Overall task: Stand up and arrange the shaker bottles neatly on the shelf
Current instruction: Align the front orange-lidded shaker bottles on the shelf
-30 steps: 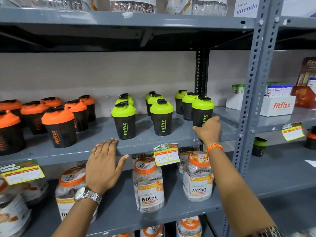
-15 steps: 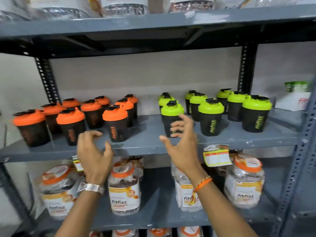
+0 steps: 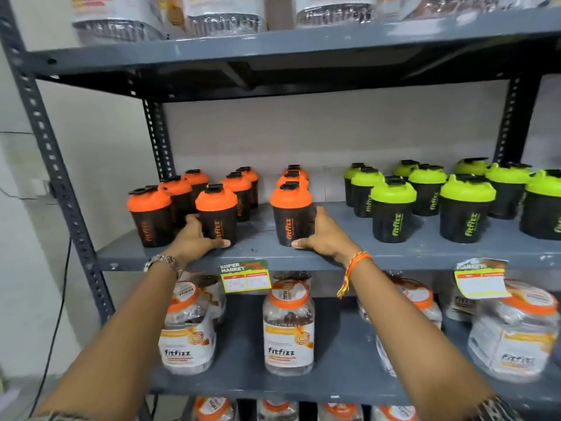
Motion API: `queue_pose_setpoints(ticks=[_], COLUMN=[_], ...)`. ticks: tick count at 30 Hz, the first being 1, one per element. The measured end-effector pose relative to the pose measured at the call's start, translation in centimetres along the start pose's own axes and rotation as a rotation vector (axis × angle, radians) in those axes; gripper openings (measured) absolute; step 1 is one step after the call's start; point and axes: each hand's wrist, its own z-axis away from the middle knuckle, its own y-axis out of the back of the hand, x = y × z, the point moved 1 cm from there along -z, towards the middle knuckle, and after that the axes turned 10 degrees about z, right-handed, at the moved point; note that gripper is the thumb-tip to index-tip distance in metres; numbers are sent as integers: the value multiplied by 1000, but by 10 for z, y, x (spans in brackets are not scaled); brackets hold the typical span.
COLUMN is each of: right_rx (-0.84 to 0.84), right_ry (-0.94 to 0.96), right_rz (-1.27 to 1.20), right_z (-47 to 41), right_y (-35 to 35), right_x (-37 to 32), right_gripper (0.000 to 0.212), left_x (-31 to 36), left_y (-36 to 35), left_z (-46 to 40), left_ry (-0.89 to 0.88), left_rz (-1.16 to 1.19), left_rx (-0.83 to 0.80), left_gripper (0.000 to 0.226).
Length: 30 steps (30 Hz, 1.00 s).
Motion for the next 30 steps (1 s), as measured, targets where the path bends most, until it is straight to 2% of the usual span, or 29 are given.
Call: queue_pose_setpoints(ticks=[6, 17, 30], right_rx=[64, 42, 25], right_ry=[-1, -21, -30], right_rz=[-65, -17, 36], right_z=[-1, 6, 9], right_y=[-9, -10, -11], right_x=[-7, -9, -15], right_gripper=[74, 65, 63], left_x=[-8, -21, -15], left_y=[8, 14, 9], left_z=[-11, -13, -7], left_ry=[-113, -151, -168], left_rz=[-21, -39, -89], left_rx=[-71, -131, -122], left_gripper=[72, 80, 76])
